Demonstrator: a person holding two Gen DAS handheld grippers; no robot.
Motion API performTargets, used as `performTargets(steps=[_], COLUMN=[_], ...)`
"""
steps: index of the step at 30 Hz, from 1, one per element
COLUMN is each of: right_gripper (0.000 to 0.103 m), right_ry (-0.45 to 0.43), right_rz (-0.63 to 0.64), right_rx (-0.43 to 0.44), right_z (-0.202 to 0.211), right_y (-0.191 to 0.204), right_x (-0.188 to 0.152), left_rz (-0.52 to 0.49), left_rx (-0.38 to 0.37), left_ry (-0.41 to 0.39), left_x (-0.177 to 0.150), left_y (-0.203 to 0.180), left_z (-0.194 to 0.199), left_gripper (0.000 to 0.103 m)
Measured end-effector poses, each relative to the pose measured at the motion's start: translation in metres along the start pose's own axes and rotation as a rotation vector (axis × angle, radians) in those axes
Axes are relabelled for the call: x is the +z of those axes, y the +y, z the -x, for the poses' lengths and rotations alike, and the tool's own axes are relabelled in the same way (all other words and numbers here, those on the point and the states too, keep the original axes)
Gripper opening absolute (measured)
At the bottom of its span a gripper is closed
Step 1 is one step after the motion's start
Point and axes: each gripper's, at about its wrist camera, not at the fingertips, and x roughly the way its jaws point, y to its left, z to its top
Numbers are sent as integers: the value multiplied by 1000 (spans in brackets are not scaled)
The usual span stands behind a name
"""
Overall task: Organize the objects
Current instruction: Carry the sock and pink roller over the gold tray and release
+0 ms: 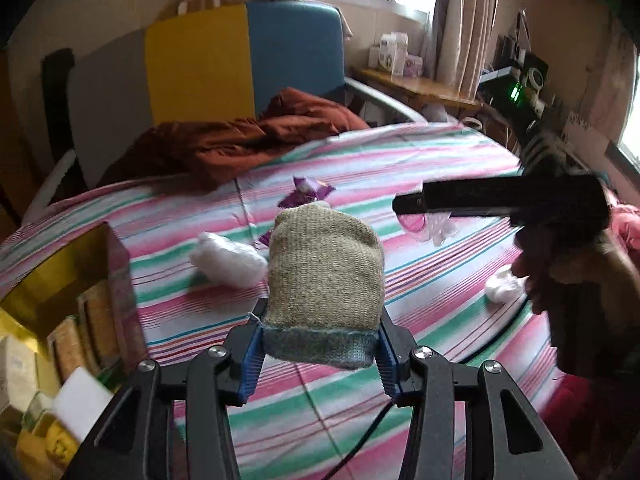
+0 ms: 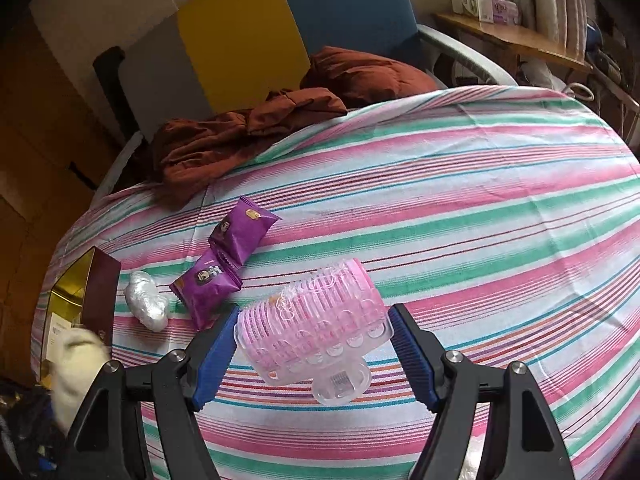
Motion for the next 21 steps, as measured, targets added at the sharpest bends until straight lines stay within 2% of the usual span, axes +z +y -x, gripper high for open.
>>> performTargets(steps=[7,15,21], right_gripper=[75,75,75], right_ry=[6,4,-14], right_rz=[28,38,49], right_rx=[-62,-122,-61], right_z=[-4,-3,9], right_y=[5,10,38], right_x=[-3,-7,-13], left_rz=[33,136,251], left_rx=[13,62,133], left_ry=[-60,-88,-93], left_x=[-7,-29,-51], left_y=[22,77,135], left_z=[44,84,105], left_gripper=[48,49,49])
